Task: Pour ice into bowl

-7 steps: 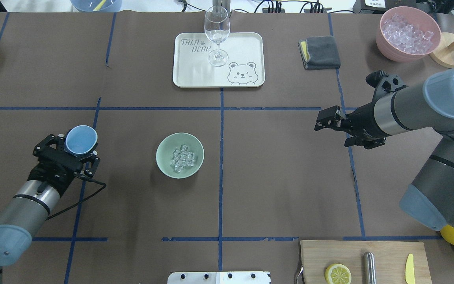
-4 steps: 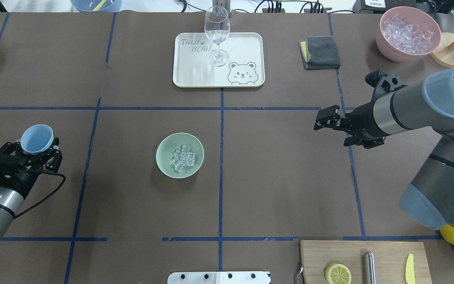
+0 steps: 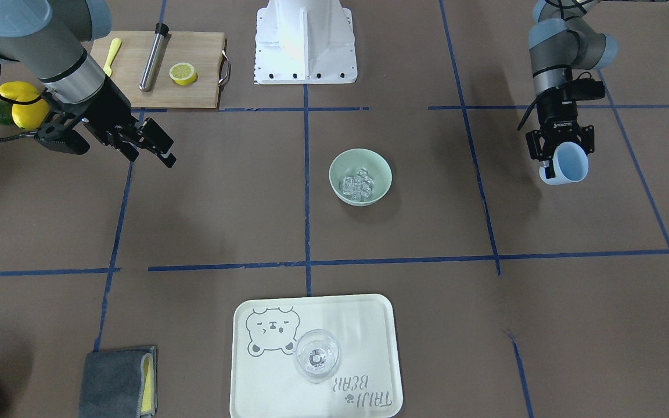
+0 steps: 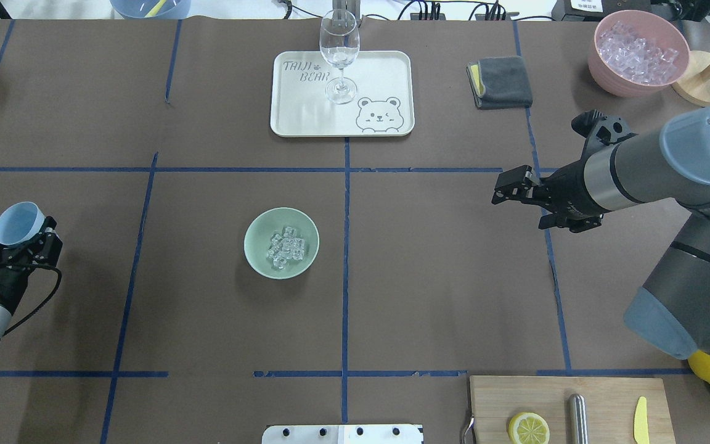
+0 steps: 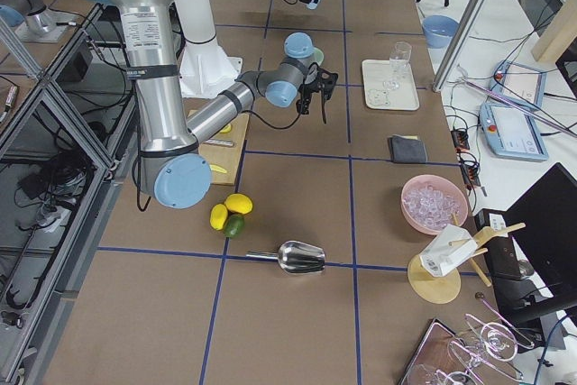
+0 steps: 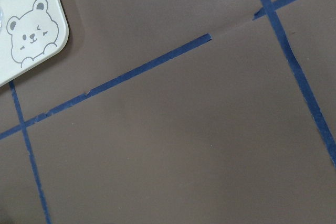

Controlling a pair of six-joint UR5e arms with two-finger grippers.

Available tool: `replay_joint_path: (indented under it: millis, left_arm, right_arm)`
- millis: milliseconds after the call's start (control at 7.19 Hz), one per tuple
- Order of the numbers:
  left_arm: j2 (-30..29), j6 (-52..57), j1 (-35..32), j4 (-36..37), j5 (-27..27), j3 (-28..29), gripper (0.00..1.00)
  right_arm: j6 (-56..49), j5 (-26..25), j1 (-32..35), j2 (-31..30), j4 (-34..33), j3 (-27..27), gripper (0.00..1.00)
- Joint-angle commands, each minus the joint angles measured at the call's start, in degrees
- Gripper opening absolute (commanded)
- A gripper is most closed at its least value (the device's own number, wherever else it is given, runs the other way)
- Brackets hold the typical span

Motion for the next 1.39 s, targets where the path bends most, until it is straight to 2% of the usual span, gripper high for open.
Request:
replay_joint_path:
  millis: [0,556,834,973,1251]
  left_arm:
    - [0.5,-1.3,0.5,-1.5,4.3,3.0,0.00]
    - [0.3,-4.4,4.1,-1.3,6.4,4.5,0.00]
    - [0.1,-4.4,4.3,-1.1,6.3,4.5,0.06]
    - [0.1,-4.4,4.6,-0.8,6.3,4.5,0.14]
    - [0.1,-4.6,5.1,-0.8,6.1,4.5,0.18]
  right_arm:
    - [0.1,0.0,0.0,0.1,0.0,0.2,1.00]
    - [0.0,0.0,0.0,0.1,0.0,0.2,1.00]
    - [0.1,0.0,0.0,0.1,0.0,0.3,1.00]
    - [0.1,0.0,0.0,0.1,0.0,0.3,1.00]
    - [0.1,0.0,0.0,0.1,0.0,0.3,1.00]
